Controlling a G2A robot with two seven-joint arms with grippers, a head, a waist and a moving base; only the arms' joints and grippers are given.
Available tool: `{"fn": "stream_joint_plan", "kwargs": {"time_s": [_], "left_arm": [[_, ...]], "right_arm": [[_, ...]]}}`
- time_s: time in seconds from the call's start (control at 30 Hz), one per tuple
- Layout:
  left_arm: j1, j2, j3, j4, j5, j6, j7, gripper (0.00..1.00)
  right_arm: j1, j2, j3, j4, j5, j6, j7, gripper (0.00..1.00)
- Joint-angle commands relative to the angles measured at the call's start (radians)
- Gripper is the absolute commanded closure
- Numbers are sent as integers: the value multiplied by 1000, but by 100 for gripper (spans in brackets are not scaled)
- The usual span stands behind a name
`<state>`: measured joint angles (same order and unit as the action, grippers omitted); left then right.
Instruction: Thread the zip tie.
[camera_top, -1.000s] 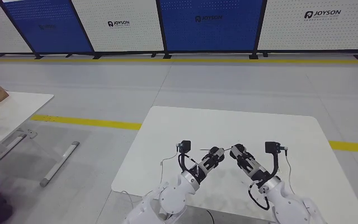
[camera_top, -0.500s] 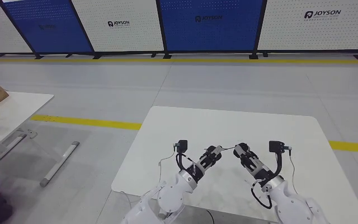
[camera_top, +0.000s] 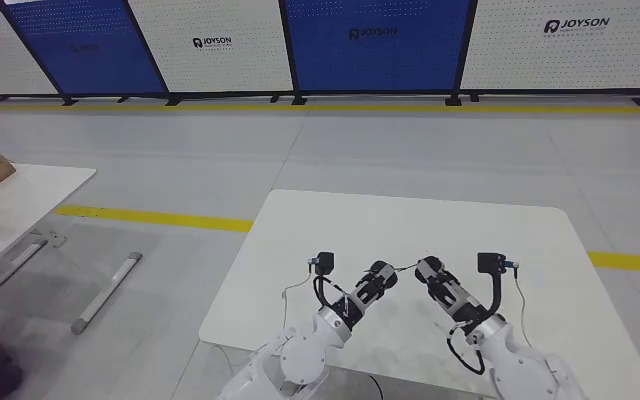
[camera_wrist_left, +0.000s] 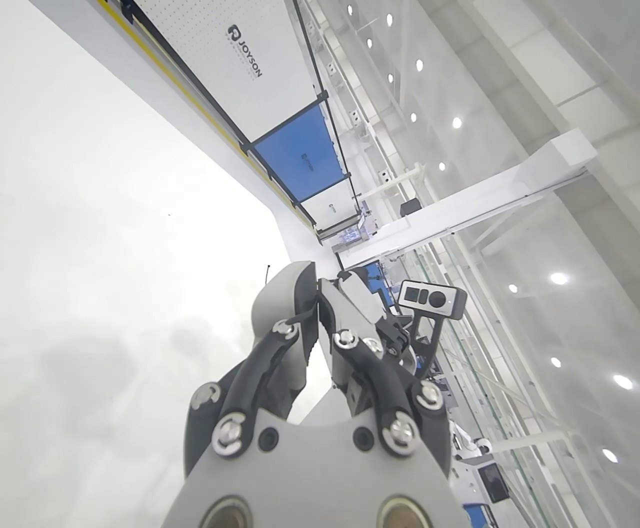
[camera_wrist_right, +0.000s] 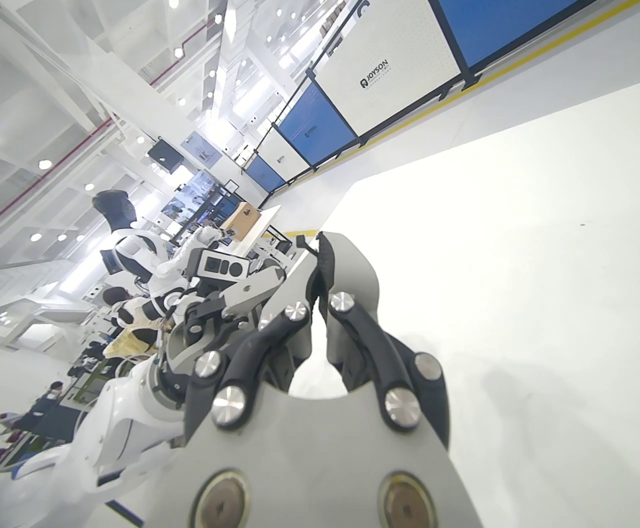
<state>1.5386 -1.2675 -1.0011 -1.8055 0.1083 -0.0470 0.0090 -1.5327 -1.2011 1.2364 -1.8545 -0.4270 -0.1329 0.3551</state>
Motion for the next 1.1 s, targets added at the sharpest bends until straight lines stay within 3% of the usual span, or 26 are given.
{"fn": "stream_joint_plan", "kwargs": {"time_s": [0.0, 0.27, 0.37, 0.47, 0.77, 0.87, 1.07], "left_arm": [[1, -1, -1, -1, -9, -3, 9, 100], [3, -9, -26, -18, -139, -43, 61, 100], [5, -10, -36, -22, -192, -54, 43, 100], [2, -8, -40, -21, -190, -48, 25, 100], [2, -8, -40, -21, -190, -48, 25, 100], [0, -10, -39, -19, -194, -47, 27, 100], [4, -10, -51, -25, -231, -53, 10, 100]], "right_arm": [[0, 0, 0, -3, 3, 1, 1, 0], [-19, 5, 33, -18, 1, 18, 11, 0], [-16, 7, 47, 1, -8, 50, 30, 0], [6, 7, 49, 17, -5, 140, 82, 0], [5, 7, 49, 17, -6, 139, 78, 0], [14, 11, 39, 29, -76, 90, 79, 0], [50, 22, 25, 86, -179, -75, 149, 0]]}}
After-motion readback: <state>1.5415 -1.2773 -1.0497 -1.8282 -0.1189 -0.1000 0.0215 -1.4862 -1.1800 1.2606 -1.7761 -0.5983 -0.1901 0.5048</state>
